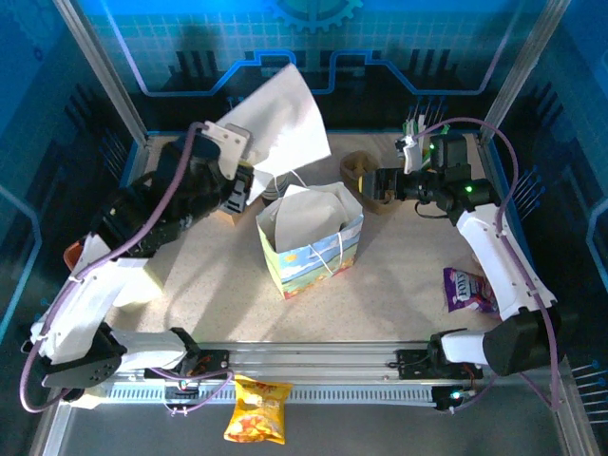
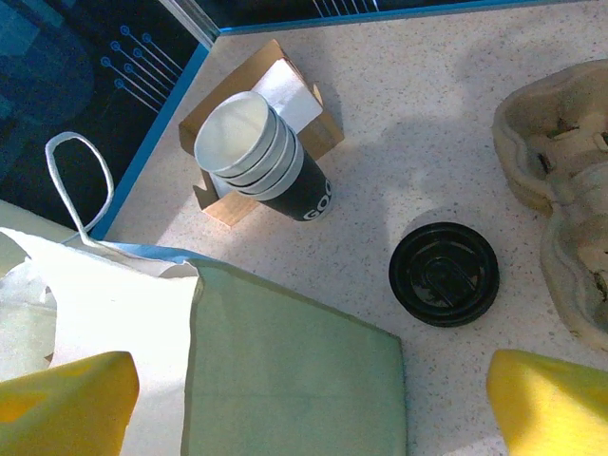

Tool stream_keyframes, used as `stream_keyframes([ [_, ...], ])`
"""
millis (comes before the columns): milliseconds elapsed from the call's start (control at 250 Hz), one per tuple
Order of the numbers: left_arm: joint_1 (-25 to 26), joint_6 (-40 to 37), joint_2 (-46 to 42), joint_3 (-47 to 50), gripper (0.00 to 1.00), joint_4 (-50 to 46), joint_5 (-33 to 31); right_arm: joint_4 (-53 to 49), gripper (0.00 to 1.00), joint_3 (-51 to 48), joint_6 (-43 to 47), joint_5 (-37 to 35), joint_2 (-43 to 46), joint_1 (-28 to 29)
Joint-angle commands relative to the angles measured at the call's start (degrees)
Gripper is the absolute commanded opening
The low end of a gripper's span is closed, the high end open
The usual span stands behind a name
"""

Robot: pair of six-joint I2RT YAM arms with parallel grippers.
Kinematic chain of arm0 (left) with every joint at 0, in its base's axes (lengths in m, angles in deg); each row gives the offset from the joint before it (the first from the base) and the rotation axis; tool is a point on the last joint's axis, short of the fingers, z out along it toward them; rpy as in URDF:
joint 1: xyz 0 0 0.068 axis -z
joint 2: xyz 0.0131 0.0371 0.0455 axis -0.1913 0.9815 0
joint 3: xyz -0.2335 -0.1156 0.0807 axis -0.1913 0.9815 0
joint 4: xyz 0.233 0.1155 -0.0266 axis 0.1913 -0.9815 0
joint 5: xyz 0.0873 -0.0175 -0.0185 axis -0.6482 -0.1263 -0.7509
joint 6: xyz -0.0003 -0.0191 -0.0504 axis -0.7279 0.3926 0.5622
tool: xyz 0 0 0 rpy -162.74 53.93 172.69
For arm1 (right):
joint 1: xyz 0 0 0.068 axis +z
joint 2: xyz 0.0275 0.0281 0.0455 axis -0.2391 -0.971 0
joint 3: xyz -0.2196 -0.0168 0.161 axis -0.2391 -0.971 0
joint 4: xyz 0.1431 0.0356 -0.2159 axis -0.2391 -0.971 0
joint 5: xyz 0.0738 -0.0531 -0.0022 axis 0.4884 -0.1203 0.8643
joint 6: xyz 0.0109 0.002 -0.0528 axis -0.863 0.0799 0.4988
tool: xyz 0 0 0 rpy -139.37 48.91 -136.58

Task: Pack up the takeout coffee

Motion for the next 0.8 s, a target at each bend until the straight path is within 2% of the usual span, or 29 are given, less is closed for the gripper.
stream_keyframes([
  [0,3.9,0.6,0.8,2.5,0.00,-1.9,-7.6,-1.7,0.95,2.0,0.9,-0.8,2.0,0.8],
  [144,7.0,1.5,1.0,5.9,0.00,-1.6,-9.1,-2.4,0.96,1.9,1.3,-1.1,2.7,0.6],
  [571,11.0,3.2,5.3,13.7,0.00,1.1,-7.6,-2.4,0.96,0.3,1.6,-1.4,4.3,-0.9],
  [795,11.3,4.7,4.0,16.8,0.16,1.9,-3.6,-2.2,0.96,-0.5,1.6,-1.6,4.5,-1.1],
])
